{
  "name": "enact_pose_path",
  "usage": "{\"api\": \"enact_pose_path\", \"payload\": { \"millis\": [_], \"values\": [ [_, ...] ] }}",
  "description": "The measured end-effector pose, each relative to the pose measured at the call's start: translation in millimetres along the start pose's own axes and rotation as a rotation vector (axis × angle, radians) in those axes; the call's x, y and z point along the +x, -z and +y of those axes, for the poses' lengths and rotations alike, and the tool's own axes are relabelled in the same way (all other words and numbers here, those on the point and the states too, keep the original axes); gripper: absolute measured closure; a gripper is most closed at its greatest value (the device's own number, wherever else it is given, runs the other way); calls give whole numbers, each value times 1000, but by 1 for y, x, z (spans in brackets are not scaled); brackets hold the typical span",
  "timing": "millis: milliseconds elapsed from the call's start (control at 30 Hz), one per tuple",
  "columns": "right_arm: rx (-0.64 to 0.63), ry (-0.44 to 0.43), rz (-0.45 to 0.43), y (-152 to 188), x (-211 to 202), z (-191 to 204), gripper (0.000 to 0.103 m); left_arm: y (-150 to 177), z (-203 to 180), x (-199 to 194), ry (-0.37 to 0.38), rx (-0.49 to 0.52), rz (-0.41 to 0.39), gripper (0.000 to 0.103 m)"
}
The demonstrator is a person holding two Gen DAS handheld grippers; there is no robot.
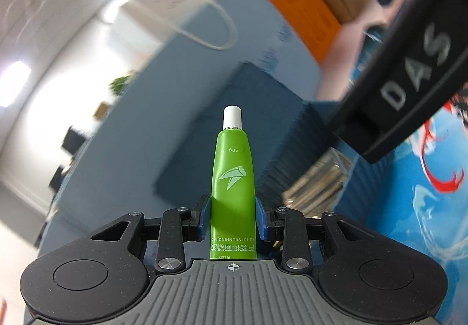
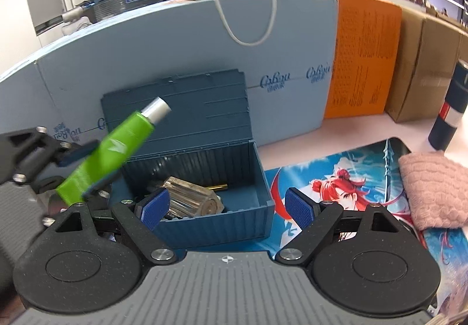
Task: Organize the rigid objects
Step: 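Lift the green tube with the left tool and carry it to the blue box, then lower the green tube into the blue box and open the left tool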
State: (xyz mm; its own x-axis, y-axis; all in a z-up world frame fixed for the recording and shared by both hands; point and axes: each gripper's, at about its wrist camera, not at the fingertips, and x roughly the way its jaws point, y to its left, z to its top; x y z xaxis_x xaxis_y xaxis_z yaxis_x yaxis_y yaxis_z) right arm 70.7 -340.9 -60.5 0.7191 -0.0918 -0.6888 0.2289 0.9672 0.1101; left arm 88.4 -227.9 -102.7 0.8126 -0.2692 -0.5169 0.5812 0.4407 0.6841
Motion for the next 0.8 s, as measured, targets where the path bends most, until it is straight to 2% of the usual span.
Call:
{"api": "enact_pose_path", "payload": {
  "millis": [200,333,433,633,800],
  "values": [
    [46,20,28,0,13,-14,17,-10,-17,33,105,178,-26,73],
    [72,23,46,1,19,-22,17,-15,-15,49,282,294,1,72],
    [103,32,54,2,25,-27,17,-15,-12,61,308,373,10,72],
    [145,40,89,6,35,-32,17,-25,-8,81,363,390,23,72],
    [143,53,86,7,34,-32,17,-27,-7,90,359,380,24,71]
  ]
}}
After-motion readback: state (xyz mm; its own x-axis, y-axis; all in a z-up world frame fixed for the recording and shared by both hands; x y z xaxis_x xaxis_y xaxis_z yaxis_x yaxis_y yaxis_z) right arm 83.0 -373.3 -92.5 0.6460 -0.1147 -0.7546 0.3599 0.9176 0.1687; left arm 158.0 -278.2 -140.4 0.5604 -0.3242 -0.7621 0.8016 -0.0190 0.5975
